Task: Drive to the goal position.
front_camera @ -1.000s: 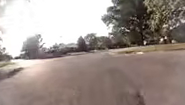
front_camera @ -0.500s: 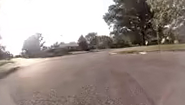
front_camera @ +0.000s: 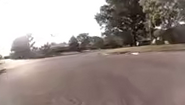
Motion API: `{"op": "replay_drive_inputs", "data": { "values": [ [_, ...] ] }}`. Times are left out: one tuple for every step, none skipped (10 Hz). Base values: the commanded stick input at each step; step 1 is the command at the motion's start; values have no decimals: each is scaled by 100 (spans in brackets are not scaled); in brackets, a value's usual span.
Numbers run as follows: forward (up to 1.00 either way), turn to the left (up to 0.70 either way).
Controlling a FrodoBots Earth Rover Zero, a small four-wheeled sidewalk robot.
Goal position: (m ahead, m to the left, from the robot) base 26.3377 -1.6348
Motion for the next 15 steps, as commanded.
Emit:
{"op": "replay_drive_inputs", "data": {
  "values": [
    [85, 0],
    [85, 0],
    [85, 0],
    [85, 0],
    [85, 0],
    [85, 0],
    [85, 0],
    [85, 0],
    [85, 0],
    [85, 0],
    [85, 0],
    [85, 0],
    [85, 0],
    [85, 0],
    [85, 0]
  ]
}}
